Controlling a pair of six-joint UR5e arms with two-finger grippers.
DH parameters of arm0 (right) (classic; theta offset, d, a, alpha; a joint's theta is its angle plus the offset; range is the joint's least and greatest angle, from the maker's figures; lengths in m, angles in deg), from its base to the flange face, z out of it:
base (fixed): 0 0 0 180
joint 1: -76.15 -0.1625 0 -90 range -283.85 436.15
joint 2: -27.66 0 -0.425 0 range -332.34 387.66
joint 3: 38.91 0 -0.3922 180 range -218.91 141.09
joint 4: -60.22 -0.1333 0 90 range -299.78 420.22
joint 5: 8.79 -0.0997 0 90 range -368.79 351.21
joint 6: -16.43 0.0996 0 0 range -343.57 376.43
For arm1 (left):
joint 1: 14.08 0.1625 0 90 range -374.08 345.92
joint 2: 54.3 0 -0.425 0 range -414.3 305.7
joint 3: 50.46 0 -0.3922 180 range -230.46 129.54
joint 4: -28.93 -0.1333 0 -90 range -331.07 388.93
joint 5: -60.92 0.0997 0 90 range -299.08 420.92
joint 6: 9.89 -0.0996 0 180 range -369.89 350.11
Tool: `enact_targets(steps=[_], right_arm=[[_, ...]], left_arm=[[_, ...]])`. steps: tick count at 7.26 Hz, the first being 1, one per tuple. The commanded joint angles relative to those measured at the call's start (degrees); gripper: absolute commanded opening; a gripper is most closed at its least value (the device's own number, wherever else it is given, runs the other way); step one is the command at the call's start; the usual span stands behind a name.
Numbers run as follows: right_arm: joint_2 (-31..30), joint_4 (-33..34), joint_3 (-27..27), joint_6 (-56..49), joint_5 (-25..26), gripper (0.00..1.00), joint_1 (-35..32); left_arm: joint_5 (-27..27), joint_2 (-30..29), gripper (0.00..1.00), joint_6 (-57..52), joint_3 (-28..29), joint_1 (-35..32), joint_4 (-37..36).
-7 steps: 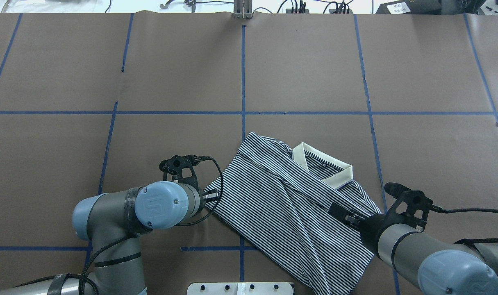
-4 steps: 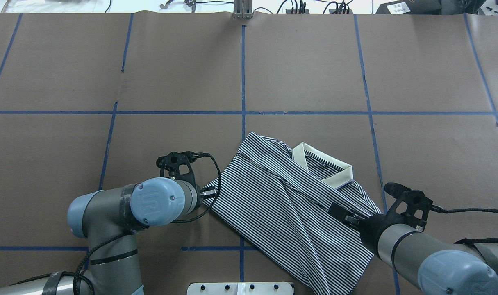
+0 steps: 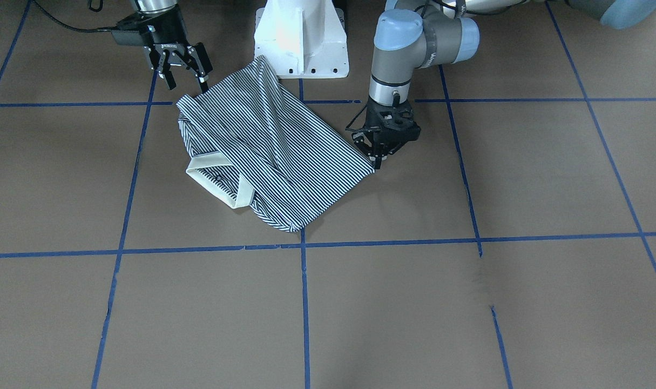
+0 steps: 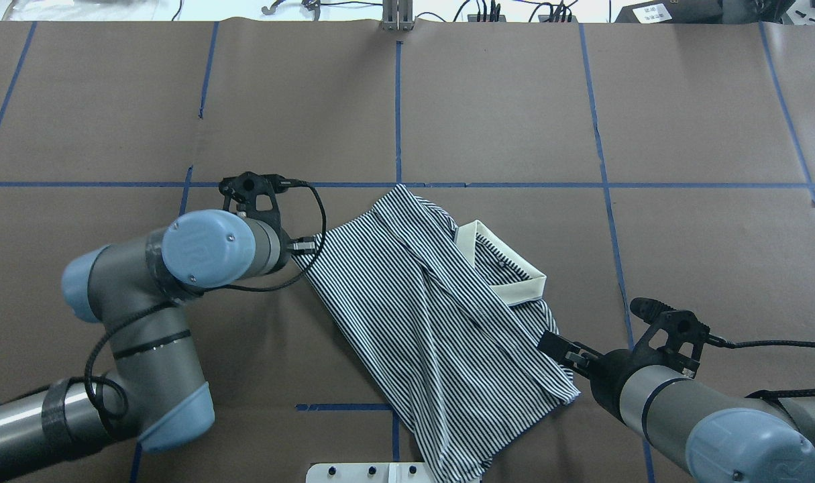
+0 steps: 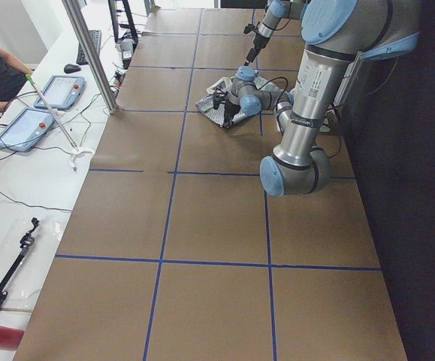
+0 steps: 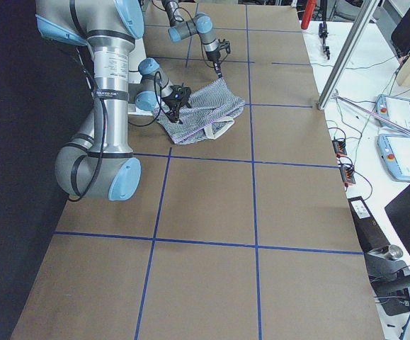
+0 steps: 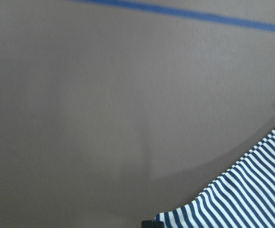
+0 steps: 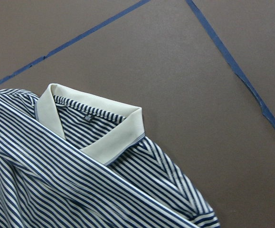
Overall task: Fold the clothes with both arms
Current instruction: 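Push the left gripper into the shirt's side, rotating it upright, then raise the left gripper away while the right gripper moves to the shirt's near edge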
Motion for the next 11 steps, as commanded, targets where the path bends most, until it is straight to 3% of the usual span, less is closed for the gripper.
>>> enact_targets(steps=[1,3,5,6,7,8,11], right_arm=[[-0.01,0.0,0.15,-0.08,0.0,1.0,-0.35],[0.16,0.0,0.33,-0.08,-0.17,1.0,-0.88],[0.34,-0.18,0.33,-0.08,-0.26,1.0,-1.76],[1.21,-0.26,0.15,-0.08,-0.87,1.0,-2.46],[2.44,-0.26,-0.46,-0.08,-1.49,1.0,-2.9],[4.45,-0.18,-1.86,0.18,-1.41,1.0,-2.73],[20.95,0.35,-15.89,6.75,-1.23,1.0,-2.64]], left_arm=[[-9.2,-1.61,0.0,-6.33,10.13,-10.8,11.78],[-9.6,-15.1,0.0,-9.17,28.03,-16.11,14.8],[-9.17,-20.68,0.0,-9.17,42.3,-17.18,24.72],[-9.16,-20.79,0.0,-9.17,42.71,-17.18,24.93],[-9.16,-20.61,0.45,-9.25,42.89,-17.18,24.93],[-9.34,-20.35,0.55,-9.17,42.11,-17.27,25.1],[-9.78,-10.09,0.54,-9.08,25.79,-17.53,24.41]])
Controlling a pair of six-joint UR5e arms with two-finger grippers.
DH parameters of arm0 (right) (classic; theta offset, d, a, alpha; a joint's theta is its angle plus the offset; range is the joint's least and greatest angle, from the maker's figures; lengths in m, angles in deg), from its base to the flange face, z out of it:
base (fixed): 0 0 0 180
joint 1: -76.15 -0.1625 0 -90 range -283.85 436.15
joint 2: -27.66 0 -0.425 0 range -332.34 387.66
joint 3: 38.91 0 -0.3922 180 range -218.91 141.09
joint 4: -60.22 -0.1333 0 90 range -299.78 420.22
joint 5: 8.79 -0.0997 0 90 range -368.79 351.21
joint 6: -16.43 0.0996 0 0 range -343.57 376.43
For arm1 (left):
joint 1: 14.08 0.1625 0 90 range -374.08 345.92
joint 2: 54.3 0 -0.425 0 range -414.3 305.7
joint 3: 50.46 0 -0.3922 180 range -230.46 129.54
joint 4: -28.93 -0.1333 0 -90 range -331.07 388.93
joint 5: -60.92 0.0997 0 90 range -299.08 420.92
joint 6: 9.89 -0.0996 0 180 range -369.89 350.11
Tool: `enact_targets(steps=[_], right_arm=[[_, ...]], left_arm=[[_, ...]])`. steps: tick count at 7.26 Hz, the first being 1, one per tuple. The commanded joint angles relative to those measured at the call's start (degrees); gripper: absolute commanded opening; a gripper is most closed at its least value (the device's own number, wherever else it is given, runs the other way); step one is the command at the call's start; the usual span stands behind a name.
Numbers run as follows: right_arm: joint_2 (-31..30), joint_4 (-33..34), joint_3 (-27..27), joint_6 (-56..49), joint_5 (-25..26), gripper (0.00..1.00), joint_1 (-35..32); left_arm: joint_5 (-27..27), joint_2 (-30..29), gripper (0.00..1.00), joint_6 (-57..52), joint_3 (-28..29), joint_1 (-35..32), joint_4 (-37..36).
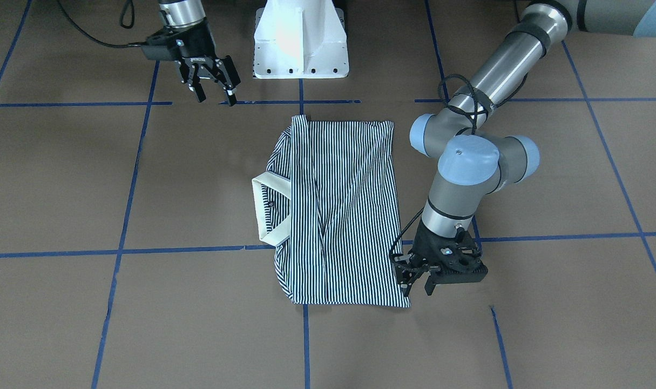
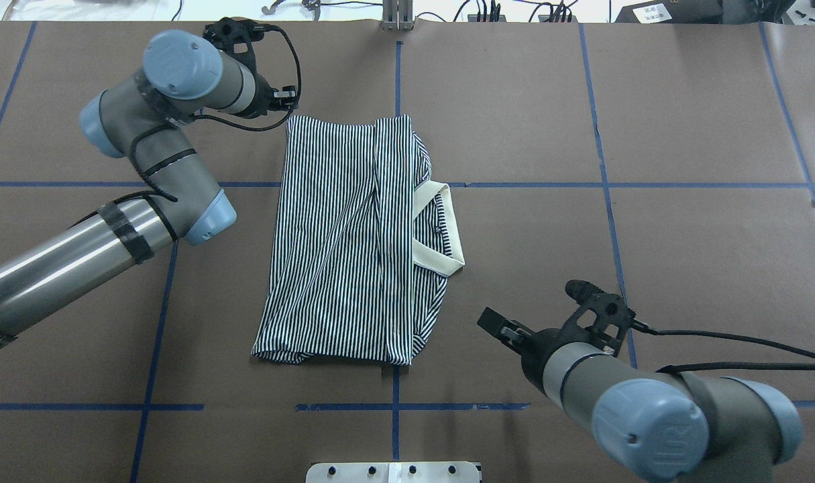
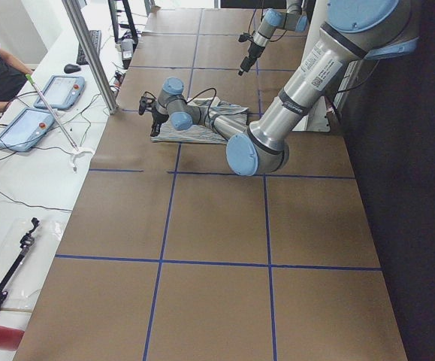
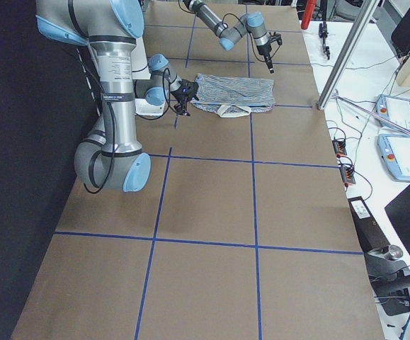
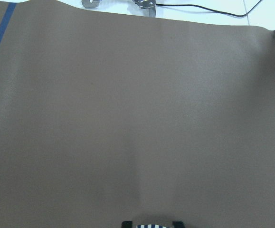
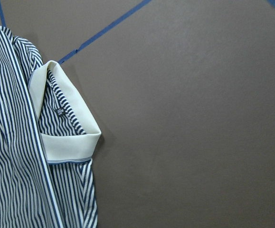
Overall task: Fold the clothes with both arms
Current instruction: 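Raise the left gripper away while the right gripper moves to the shirt's near edge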
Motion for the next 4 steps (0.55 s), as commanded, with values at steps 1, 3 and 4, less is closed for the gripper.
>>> enact_targets(steps=[1,3,4], right_arm=[[7.9,1.58,-7.17,4.54,-0.01,1.0,0.34],[15.79,5.27,-13.66,8.31,-0.1,0.99,0.52],[17.56,5.28,-15.35,9.29,-0.1,0.97,0.61]], left_arm=[[-0.1,3.73,0.54,0.19,-6.04,-0.06,-0.57],[-0.1,3.82,0.54,0.36,-6.05,0.03,-0.57],[-0.1,3.82,0.54,0.37,-6.05,0.03,-0.57]])
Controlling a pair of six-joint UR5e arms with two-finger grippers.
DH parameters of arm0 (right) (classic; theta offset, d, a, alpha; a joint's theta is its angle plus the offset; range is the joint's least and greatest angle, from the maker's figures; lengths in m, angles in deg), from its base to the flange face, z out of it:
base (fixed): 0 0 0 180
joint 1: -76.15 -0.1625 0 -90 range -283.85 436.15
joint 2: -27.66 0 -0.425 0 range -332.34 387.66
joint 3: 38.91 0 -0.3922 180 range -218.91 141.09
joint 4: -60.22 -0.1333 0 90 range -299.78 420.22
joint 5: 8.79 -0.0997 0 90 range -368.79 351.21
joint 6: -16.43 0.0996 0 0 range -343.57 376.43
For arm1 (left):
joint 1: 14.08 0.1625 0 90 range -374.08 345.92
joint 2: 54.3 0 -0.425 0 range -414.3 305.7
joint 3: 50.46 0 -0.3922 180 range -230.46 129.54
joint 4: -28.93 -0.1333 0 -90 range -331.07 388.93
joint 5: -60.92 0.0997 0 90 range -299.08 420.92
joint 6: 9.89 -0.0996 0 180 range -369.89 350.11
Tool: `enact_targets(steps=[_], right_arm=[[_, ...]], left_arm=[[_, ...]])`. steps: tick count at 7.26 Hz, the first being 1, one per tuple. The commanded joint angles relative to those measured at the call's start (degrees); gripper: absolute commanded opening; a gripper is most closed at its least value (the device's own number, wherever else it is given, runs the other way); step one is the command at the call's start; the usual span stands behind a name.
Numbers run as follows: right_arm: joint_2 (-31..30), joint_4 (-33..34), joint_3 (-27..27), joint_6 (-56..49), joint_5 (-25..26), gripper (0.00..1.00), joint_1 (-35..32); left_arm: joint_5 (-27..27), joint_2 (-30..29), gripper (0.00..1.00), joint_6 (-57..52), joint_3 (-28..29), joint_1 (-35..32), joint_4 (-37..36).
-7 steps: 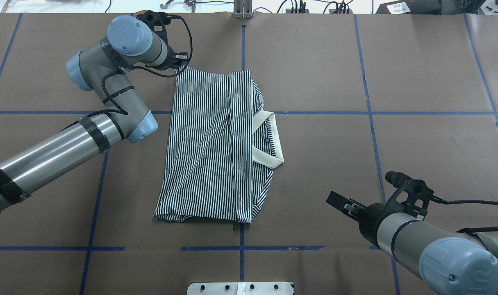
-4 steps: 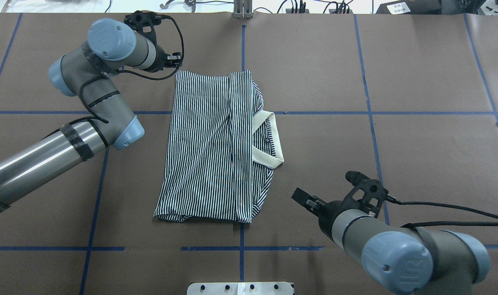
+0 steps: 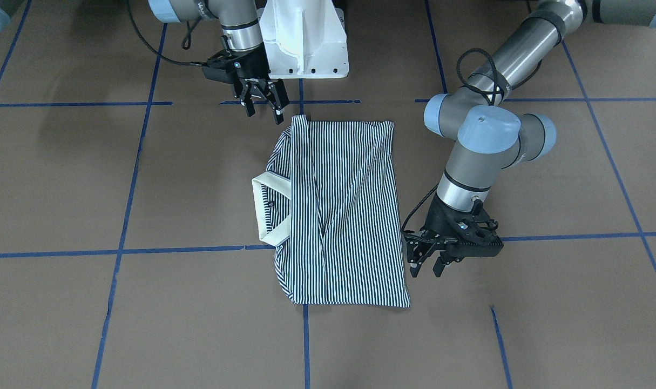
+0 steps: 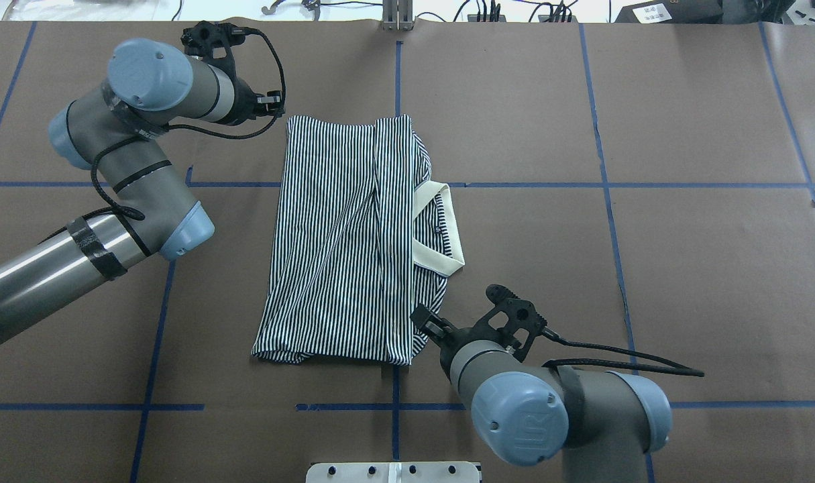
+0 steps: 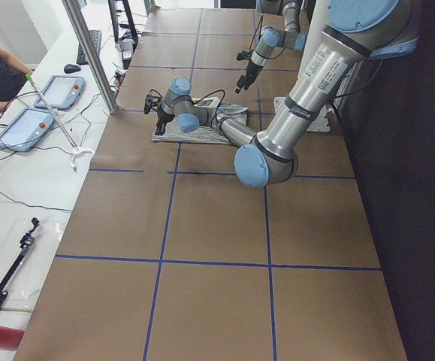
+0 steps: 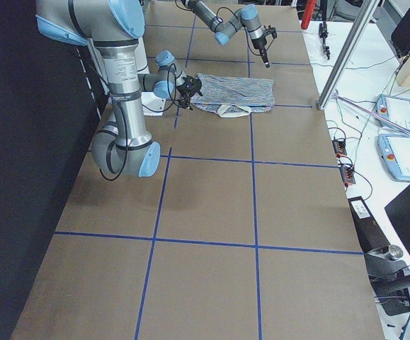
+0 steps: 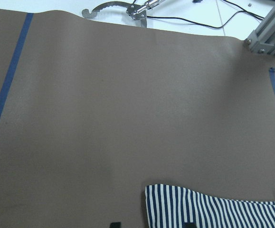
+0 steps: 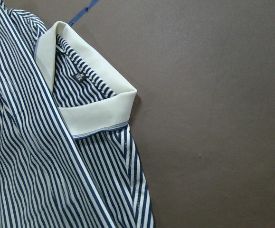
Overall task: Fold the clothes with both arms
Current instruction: 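Raise the left gripper away while the right gripper moves to the shirt's near edge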
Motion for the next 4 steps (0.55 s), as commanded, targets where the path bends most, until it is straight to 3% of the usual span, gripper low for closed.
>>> enact_targets(steps=[1,4], right_arm=[[3.58,0.69,-3.44,1.84,-0.03,0.94,0.13],[8.59,0.69,-9.66,2.11,-0.12,0.92,0.04]], left_arm=[[0.0,-0.03,0.54,0.15,-0.08,0.1,-0.03],[0.09,-0.03,0.54,0.24,-0.08,0.1,-0.03]])
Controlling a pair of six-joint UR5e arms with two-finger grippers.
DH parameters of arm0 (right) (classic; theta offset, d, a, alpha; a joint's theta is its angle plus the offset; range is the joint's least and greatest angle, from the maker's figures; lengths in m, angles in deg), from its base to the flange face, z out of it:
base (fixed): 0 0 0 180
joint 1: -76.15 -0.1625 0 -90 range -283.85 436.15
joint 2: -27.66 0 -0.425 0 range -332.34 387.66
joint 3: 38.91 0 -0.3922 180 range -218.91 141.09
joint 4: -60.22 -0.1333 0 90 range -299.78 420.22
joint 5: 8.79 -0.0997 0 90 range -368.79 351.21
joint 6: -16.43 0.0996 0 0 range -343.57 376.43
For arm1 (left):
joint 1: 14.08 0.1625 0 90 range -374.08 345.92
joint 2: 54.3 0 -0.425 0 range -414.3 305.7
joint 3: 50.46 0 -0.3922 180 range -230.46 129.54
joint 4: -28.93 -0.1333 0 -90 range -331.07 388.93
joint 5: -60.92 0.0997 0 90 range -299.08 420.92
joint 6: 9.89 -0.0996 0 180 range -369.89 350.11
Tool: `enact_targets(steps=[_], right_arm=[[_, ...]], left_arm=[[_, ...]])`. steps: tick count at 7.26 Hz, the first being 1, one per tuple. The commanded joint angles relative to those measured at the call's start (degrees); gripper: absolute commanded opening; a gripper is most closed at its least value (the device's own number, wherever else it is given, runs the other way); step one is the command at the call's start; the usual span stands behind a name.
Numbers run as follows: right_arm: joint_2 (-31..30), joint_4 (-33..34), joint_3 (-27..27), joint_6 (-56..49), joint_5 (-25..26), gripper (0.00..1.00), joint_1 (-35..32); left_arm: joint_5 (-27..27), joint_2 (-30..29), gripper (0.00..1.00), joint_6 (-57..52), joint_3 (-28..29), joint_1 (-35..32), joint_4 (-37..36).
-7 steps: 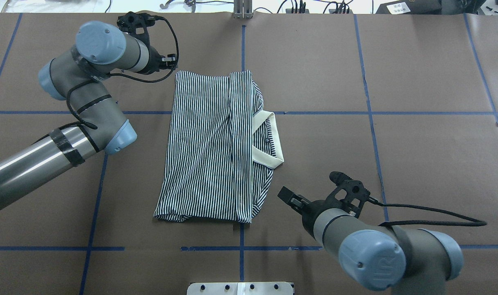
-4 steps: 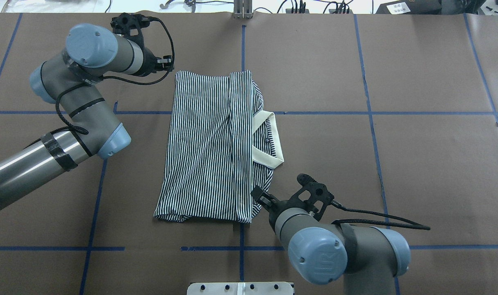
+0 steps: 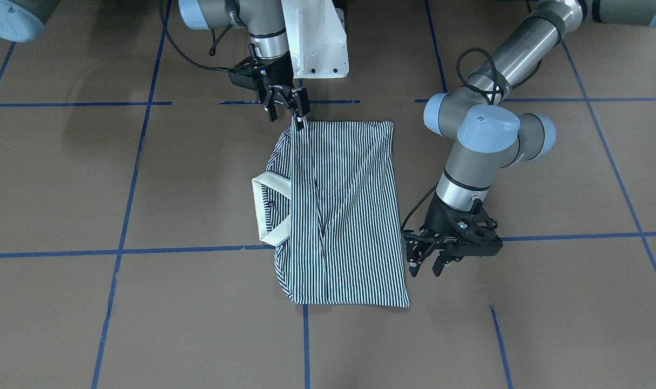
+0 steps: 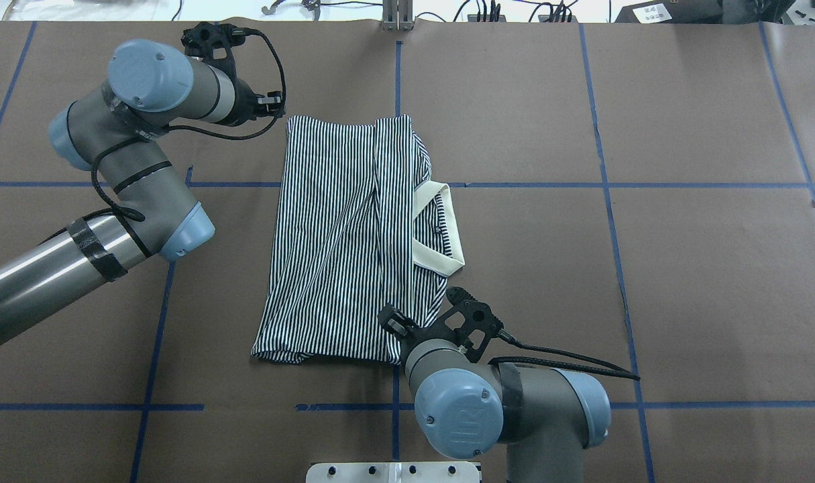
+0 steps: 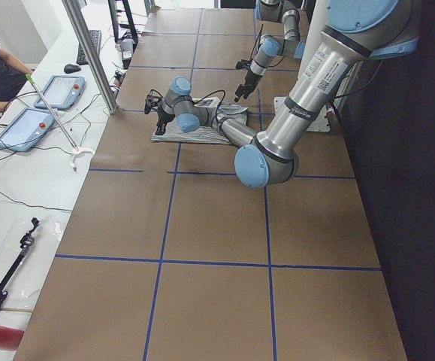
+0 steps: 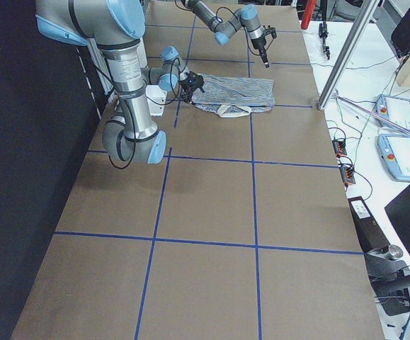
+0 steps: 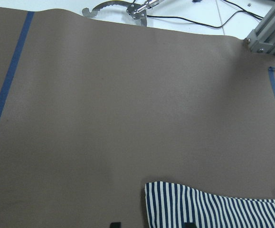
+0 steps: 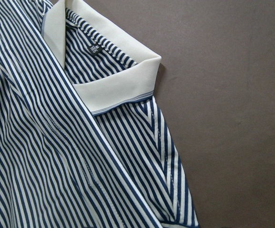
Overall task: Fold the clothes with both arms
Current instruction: 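Raise the left gripper away while the right gripper moves to the shirt's near edge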
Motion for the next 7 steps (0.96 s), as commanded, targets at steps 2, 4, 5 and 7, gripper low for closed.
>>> enact_targets(steps=[2,4,5,7], right_arm=[[1.94,0.22,-4.22,0.02,-0.2,0.89,-0.07],[2.02,3.19,-3.71,0.02,-2.4,0.85,-0.07],[2.11,3.21,-3.79,0.02,-2.4,0.76,-0.07],[2.29,2.95,-3.79,0.02,-2.58,0.17,-0.07]], left_arm=[[0.01,-0.03,0.54,0.03,0.0,0.01,-0.02],[0.01,-0.03,0.54,0.12,-0.09,0.09,-0.02],[0.01,-0.03,0.54,0.12,0.0,0.01,-0.02],[0.01,-0.03,0.54,0.12,-0.09,0.01,-0.02]])
